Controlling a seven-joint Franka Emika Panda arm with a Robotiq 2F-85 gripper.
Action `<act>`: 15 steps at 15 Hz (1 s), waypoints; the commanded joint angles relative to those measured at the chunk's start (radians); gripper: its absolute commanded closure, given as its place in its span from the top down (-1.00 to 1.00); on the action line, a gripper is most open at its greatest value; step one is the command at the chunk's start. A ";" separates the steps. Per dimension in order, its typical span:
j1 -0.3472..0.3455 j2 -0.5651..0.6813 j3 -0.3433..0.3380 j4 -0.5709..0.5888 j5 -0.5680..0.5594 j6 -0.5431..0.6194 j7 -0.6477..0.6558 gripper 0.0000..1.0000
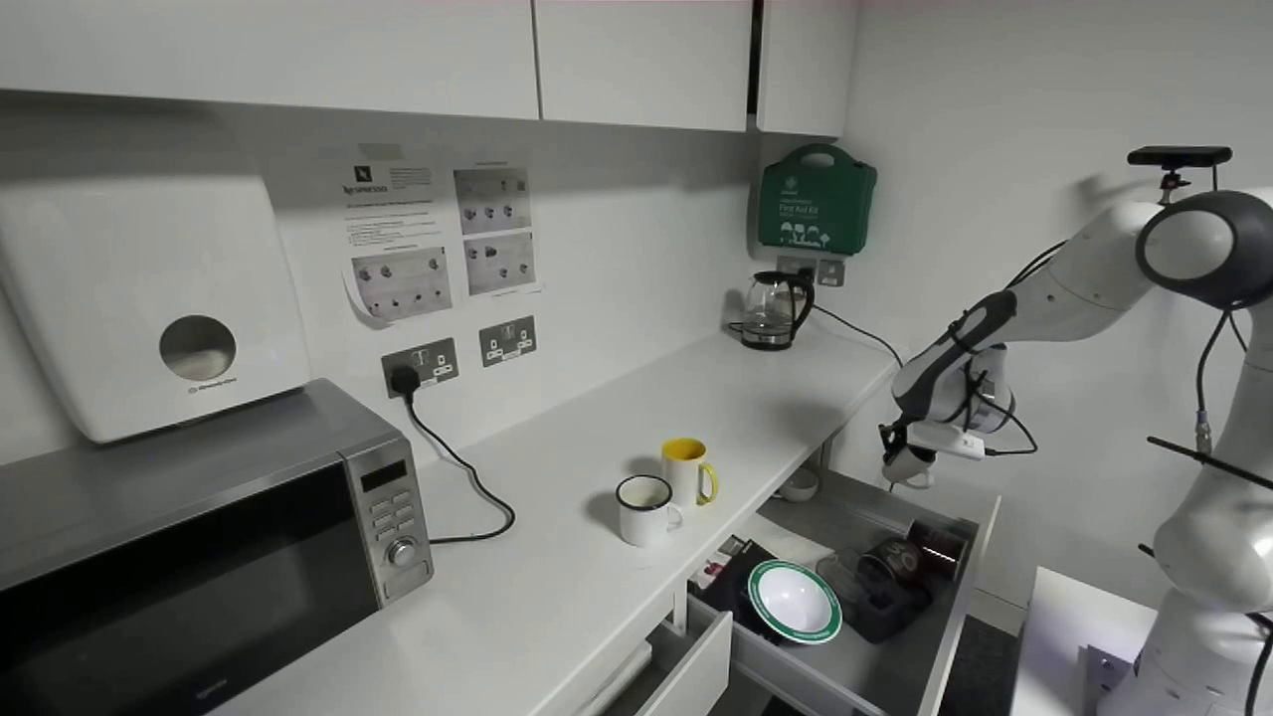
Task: Open the drawer on the right, take three mugs out of the drawer and place them on the countertop
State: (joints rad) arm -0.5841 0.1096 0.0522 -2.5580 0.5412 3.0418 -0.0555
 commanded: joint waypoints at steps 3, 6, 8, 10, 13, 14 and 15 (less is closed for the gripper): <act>0.101 -0.121 -0.140 -0.058 -0.368 0.051 0.215 -0.96; 0.115 -0.157 -0.200 -0.025 -0.638 0.039 0.343 -0.96; 0.086 -0.196 -0.190 0.010 -0.815 0.001 0.436 -0.96; 0.053 -0.240 -0.147 0.044 -0.984 -0.032 0.551 -0.96; 0.043 -0.293 -0.084 0.081 -1.160 -0.076 0.694 -0.96; 0.044 -0.305 -0.060 0.095 -1.202 -0.091 0.731 -0.96; 0.042 -0.319 -0.036 0.106 -1.244 -0.107 0.766 -0.96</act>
State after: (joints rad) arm -0.5170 -0.1479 -0.0548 -2.4827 -0.5832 2.9914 0.6095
